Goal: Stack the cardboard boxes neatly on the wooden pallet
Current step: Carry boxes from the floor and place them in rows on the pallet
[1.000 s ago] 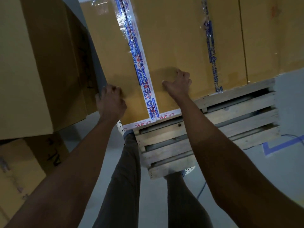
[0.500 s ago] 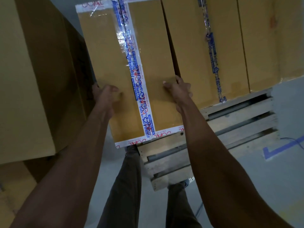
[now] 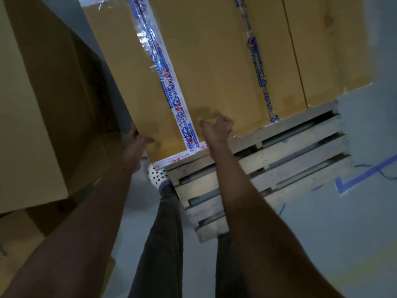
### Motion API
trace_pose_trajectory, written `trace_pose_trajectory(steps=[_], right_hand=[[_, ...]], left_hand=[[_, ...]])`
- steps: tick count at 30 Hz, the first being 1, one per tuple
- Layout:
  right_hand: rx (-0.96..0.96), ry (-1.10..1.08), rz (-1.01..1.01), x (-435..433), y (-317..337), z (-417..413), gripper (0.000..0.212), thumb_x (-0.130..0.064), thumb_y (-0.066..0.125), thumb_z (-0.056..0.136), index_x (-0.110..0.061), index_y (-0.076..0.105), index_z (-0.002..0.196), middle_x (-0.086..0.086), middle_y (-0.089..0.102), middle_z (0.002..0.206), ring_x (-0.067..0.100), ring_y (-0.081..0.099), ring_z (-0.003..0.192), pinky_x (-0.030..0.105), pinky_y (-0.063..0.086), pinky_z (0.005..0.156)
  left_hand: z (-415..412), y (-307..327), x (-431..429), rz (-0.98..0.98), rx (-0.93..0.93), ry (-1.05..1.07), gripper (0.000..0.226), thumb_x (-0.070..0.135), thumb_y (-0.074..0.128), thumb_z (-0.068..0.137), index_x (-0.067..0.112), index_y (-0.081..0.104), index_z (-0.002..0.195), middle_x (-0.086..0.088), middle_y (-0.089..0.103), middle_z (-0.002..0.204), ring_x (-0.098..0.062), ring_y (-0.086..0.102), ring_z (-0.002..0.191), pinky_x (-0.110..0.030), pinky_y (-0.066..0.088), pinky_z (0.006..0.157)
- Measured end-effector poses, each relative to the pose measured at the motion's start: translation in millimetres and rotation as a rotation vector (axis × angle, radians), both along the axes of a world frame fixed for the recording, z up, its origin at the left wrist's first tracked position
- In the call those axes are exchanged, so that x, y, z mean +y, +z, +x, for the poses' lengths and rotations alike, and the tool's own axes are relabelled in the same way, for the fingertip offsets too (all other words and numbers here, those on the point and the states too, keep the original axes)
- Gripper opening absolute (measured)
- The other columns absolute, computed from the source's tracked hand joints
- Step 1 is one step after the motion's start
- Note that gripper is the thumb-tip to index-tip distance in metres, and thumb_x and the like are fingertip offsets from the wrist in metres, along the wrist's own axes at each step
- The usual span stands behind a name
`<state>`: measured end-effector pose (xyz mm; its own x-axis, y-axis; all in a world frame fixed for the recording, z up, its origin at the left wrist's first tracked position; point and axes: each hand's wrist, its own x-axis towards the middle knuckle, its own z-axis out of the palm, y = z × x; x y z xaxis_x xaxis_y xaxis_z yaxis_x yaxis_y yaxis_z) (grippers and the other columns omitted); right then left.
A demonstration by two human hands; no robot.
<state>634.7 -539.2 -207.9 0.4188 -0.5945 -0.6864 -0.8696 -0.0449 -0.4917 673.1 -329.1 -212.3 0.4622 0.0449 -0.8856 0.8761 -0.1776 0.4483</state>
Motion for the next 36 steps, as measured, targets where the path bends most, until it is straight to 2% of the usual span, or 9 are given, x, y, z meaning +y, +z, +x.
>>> trace_pose_trajectory(steps=[2,6,10,12,14,18,26,30,36], right_hand=[[0.105,-0.005,0.008,15.5,-0.8,-37.0,0.069,-0.032,0.069,0.088,-0.022,0.042,0.150,0.000,0.019,0.156,0.027,0.040,0.135,0.041,0.039,0.111],[0.272,0.025,-0.019,24.8,-0.3,-88.2,0.079,-0.031,0.067,0.088,-0.029,0.028,0.157,-0.004,0.014,0.161,0.030,0.021,0.143,0.051,0.036,0.111],[0.191,-0.114,-0.014,2.8,-4.3,-94.2,0.081,-0.024,0.064,0.089,-0.020,0.023,0.159,0.004,0.019,0.159,0.031,0.028,0.142,0.043,0.036,0.110],[0.142,-0.094,-0.084,-15.6,-5.7,-86.2,0.078,-0.023,0.064,0.090,-0.021,0.026,0.158,0.006,0.023,0.158,0.031,0.030,0.141,0.043,0.035,0.110],[0.104,-0.037,-0.148,-34.0,-7.5,-74.2,0.073,-0.023,0.063,0.091,-0.021,0.031,0.156,0.006,0.025,0.157,0.030,0.032,0.140,0.044,0.038,0.108],[0.087,0.010,-0.162,-60.0,-10.0,-53.5,0.068,-0.017,0.060,0.090,-0.022,0.037,0.154,0.006,0.026,0.155,0.028,0.035,0.136,0.043,0.044,0.104],[0.159,0.276,-0.224,-53.4,-15.0,-65.3,0.066,-0.012,0.062,0.090,-0.021,0.042,0.153,0.006,0.035,0.146,0.027,0.038,0.128,0.031,0.038,0.104],[0.106,0.258,-0.236,-56.5,-18.2,-66.6,0.063,-0.008,0.063,0.089,-0.019,0.047,0.149,0.008,0.043,0.141,0.029,0.041,0.124,0.032,0.035,0.105],[0.076,0.222,-0.217,-64.4,-18.8,-76.8,0.065,0.002,0.062,0.081,-0.020,0.054,0.142,0.008,0.051,0.132,0.030,0.047,0.124,0.039,0.043,0.107]], left_hand=[[-26.4,-3.8,-3.8,0.056,0.070,0.003,0.088,0.001,0.073,0.082,0.046,0.037,0.149,0.005,0.057,0.139,-0.030,0.055,0.123,-0.054,0.055,0.085],[-72.6,-9.9,-15.8,0.082,0.115,0.099,0.091,0.000,0.074,0.084,0.047,0.033,0.151,0.000,0.050,0.143,-0.037,0.055,0.124,-0.050,0.054,0.091],[-100.2,-14.9,-24.4,0.055,0.090,0.295,0.064,0.005,0.067,0.093,0.031,0.045,0.148,-0.016,0.060,0.138,-0.040,0.061,0.119,-0.039,0.052,0.084],[-102.3,-15.8,-27.5,0.096,0.057,0.325,0.059,0.011,0.070,0.093,0.028,0.049,0.146,-0.011,0.063,0.134,-0.031,0.064,0.110,-0.038,0.053,0.085],[-98.8,-15.2,-29.6,0.185,0.012,0.291,0.062,0.019,0.077,0.090,0.030,0.051,0.145,-0.004,0.064,0.130,-0.024,0.063,0.104,-0.043,0.056,0.090],[-91.7,-18.6,-23.3,0.256,-0.014,0.217,0.068,0.024,0.080,0.087,0.029,0.049,0.148,-0.010,0.066,0.127,-0.030,0.065,0.106,-0.055,0.059,0.086],[-87.0,-20.8,-28.9,0.189,-0.039,0.336,0.056,-0.006,0.068,0.091,0.003,0.051,0.144,-0.018,0.060,0.120,-0.038,0.065,0.100,-0.051,0.057,0.088],[-84.7,-24.5,-31.8,0.236,-0.031,0.347,0.055,-0.008,0.067,0.090,0.003,0.055,0.142,-0.013,0.061,0.119,-0.034,0.066,0.096,-0.047,0.058,0.090],[-95.0,-28.7,-33.1,0.259,-0.024,0.341,0.053,-0.007,0.069,0.089,0.004,0.057,0.140,-0.022,0.065,0.124,-0.032,0.068,0.091,-0.041,0.059,0.085]])
